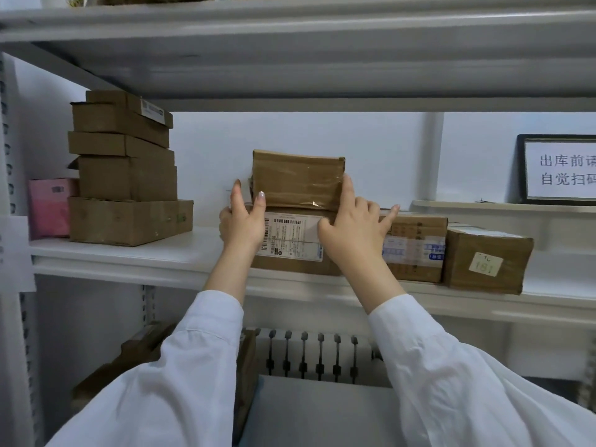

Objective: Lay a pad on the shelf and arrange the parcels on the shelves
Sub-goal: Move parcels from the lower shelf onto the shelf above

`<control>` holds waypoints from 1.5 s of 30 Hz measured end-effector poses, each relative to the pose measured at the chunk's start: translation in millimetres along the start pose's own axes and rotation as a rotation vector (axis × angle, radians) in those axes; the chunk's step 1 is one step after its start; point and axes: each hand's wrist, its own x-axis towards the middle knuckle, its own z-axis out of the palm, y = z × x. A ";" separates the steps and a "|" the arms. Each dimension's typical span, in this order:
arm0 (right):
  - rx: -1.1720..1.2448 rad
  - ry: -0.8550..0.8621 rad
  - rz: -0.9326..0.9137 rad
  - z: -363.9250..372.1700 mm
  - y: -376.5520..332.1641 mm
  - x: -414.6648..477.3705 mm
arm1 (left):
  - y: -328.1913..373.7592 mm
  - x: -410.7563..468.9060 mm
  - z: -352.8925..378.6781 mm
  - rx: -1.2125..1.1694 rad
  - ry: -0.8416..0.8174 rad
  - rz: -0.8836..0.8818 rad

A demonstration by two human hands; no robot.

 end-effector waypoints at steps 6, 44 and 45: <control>0.171 0.190 -0.062 -2.3 3.8 -33.1 | -9.1 -36.0 10.0 0.039 0.135 0.133; 0.240 -0.409 0.502 8.2 329.0 -187.3 | -109.6 -290.5 255.6 -0.344 -0.487 -0.576; 0.185 -0.442 0.530 12.9 341.2 -188.2 | -113.4 -295.4 264.7 -0.326 -0.498 -0.601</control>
